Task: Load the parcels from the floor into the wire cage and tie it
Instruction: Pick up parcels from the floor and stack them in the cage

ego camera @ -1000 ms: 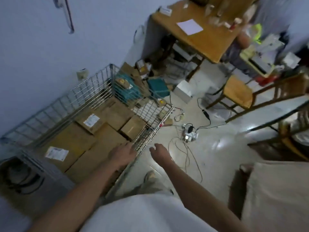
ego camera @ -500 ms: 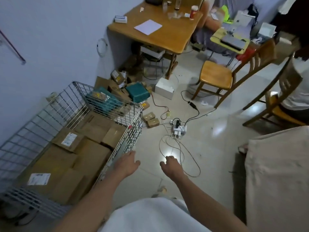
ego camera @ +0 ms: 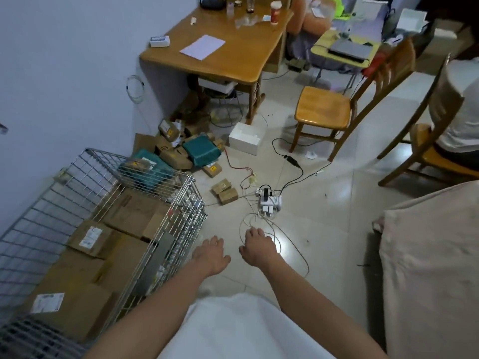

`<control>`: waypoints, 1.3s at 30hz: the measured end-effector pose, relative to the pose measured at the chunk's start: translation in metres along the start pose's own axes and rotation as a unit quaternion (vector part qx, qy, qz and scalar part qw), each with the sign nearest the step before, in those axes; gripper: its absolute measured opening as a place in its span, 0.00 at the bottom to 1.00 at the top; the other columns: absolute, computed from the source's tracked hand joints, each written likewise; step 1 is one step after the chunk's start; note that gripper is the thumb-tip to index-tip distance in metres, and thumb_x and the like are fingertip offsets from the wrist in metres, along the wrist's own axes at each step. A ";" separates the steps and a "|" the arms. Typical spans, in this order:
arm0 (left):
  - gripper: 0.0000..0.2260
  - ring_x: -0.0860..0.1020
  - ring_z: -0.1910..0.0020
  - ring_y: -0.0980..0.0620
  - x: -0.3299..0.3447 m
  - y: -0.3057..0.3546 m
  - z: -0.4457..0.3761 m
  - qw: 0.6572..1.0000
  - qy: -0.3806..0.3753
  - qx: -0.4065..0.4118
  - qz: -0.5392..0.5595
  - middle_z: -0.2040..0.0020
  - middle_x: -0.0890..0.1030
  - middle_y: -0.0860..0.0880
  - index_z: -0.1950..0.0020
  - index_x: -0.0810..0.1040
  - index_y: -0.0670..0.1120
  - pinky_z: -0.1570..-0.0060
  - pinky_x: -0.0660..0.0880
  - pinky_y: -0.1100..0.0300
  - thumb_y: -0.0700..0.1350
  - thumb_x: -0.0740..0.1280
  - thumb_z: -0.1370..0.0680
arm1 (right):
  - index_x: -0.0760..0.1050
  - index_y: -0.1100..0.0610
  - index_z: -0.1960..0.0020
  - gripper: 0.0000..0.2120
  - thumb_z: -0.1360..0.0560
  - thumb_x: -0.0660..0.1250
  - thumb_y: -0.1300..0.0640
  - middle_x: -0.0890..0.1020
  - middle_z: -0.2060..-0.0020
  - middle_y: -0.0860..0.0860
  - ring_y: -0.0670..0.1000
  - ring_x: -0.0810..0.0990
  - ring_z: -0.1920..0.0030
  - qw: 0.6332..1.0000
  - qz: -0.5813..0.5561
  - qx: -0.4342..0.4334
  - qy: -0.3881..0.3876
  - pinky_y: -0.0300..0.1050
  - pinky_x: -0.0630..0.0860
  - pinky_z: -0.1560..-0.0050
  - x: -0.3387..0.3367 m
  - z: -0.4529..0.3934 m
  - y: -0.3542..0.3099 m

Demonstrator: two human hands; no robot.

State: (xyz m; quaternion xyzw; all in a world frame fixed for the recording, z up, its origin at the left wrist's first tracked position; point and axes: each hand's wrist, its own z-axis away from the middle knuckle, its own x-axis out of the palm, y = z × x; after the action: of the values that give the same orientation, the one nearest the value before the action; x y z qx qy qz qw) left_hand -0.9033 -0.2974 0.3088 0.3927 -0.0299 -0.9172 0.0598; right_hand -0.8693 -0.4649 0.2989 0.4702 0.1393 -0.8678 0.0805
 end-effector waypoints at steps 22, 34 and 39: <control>0.36 0.57 0.20 0.38 -0.142 -0.010 -0.246 0.994 -0.103 -0.017 0.036 0.17 0.46 0.38 0.17 0.50 0.37 0.26 0.63 0.46 0.55 0.59 0.18 | 0.50 0.69 0.21 0.31 0.17 0.54 0.54 0.47 0.20 0.64 0.63 0.52 0.21 0.981 -0.123 0.129 -0.075 0.56 0.66 0.28 -0.076 -0.211 0.089; 0.37 0.51 0.19 0.36 -0.236 -0.066 -0.335 0.991 -0.128 -0.033 0.006 0.17 0.42 0.38 0.17 0.45 0.37 0.23 0.59 0.39 0.56 0.59 0.15 | 0.66 0.65 0.29 0.23 0.18 0.57 0.52 0.66 0.29 0.60 0.62 0.66 0.29 0.977 -0.147 0.119 -0.100 0.56 0.69 0.32 -0.173 -0.355 0.098; 0.37 0.47 0.18 0.37 -0.255 -0.090 -0.362 0.984 -0.154 -0.075 0.049 0.17 0.38 0.41 0.17 0.41 0.39 0.23 0.58 0.37 0.53 0.59 0.16 | 0.71 0.65 0.32 0.27 0.21 0.52 0.48 0.71 0.32 0.61 0.62 0.70 0.33 0.987 -0.088 0.067 -0.120 0.55 0.71 0.35 -0.195 -0.431 0.106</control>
State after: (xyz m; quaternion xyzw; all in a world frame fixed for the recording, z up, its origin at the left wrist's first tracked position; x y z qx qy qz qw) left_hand -0.4747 -0.1774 0.2324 0.2389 0.0106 -0.9625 0.1282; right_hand -0.3920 -0.4264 0.2211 0.3526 0.1112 -0.9291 -0.0120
